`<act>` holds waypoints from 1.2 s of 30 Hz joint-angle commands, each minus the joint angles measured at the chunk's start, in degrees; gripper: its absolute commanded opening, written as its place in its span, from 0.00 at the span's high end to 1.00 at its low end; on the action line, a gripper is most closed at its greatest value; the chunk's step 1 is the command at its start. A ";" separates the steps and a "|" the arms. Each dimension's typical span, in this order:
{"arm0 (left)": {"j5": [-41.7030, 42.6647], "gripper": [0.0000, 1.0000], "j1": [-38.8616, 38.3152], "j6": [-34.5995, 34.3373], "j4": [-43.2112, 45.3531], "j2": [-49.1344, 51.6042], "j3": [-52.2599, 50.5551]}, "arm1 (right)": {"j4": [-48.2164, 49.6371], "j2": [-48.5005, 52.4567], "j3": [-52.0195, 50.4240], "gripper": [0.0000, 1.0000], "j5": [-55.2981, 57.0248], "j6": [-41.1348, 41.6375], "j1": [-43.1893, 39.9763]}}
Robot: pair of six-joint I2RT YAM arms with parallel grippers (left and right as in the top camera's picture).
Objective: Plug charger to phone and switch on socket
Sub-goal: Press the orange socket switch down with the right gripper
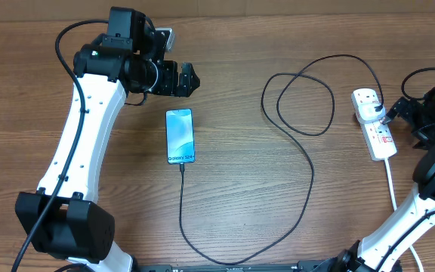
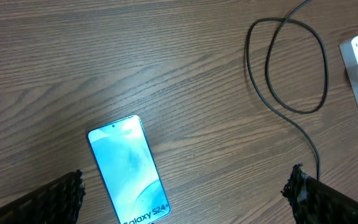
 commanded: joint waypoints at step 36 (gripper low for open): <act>-0.37 0.00 -0.37 2.16 -1.07 -1.55 0.70 | -0.15 0.92 0.59 0.00 -0.90 2.21 3.39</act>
